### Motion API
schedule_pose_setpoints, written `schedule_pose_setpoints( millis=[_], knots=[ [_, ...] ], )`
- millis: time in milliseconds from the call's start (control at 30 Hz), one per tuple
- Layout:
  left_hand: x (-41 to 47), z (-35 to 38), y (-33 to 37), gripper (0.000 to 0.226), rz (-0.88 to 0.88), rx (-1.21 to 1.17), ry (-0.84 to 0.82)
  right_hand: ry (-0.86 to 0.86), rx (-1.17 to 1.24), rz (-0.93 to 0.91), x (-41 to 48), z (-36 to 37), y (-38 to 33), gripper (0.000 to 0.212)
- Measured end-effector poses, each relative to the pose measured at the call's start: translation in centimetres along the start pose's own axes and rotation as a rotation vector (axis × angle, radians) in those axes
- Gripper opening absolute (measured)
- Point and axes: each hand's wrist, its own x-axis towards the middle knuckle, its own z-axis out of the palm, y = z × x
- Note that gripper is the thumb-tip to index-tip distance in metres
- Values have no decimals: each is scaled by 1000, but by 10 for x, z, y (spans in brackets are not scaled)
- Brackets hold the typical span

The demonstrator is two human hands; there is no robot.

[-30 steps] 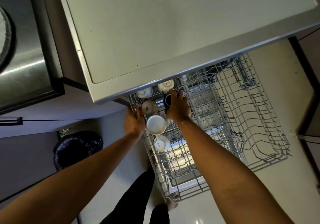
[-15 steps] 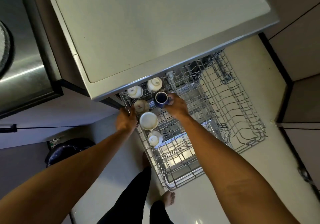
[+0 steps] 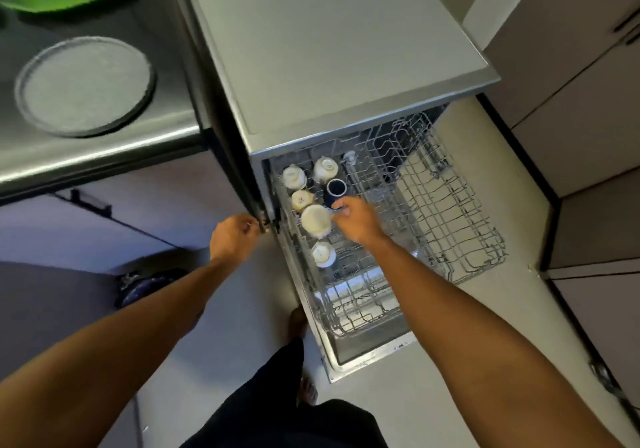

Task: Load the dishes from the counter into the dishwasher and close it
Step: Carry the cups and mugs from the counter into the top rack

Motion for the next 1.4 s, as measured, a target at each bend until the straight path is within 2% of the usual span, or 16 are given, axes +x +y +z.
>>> schedule_pose_setpoints(
  millis=[167,200,300,567,733,867,1100,1300,1400],
  knots=[
    [-57,-40,-56,13,8,-8,180,-25,-26,-136,-48,34,-35,21],
    [-99,-61,-89,13,-46,-8,231,-76,-41,-214,-79,60,-54,21],
    [-136,-79,-126,14,-35,20,323,-117,-75,-269,-99,87,-74,18],
    [-302,-186,-277,9,-358,-57,673,-400,-271,-713,-205,220,-214,8],
    [-384,-240,-348,9,-490,-39,868,-514,-335,-949,-270,299,-300,4],
    [-439,-280,-406,10,-526,-47,964,-578,-334,-1093,-323,373,-366,11],
    [-484,-338,-514,13,-583,-39,986,-614,-293,-1174,-399,489,-462,6],
    [-490,-375,-593,54,-835,-84,864,-600,-233,-1245,-447,563,-524,8],
    [-479,-390,-620,77,-940,-126,724,-577,-216,-1315,-456,589,-555,8]
  ],
)
